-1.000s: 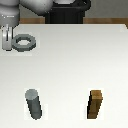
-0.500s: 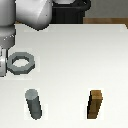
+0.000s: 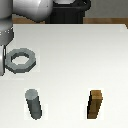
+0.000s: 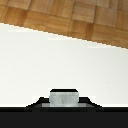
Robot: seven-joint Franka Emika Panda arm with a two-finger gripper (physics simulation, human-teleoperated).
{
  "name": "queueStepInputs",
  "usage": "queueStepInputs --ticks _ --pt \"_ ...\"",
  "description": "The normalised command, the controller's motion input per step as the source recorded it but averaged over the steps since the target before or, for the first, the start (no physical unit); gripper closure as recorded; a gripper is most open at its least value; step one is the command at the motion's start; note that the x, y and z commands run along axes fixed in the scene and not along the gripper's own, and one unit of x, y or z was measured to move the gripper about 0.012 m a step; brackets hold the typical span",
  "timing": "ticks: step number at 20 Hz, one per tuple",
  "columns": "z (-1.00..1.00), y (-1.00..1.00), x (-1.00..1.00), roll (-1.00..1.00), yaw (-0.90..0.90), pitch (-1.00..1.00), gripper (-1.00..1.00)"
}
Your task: Put the loop with the handle onto the peg.
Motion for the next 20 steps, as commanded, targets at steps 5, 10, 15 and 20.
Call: queueStepInputs --ticks 5,10,15,20 --pt "0.0 0.0 0.6 0.0 0.0 0.0 1.0" --pt "0.0 0.0 1.0 0.0 0.0 0.0 1.0" --pt "0.0 0.0 0.0 0.0 0.0 0.0 1.0" --pt "0.8 0.0 0.0 0.0 0.0 0.0 1.0"
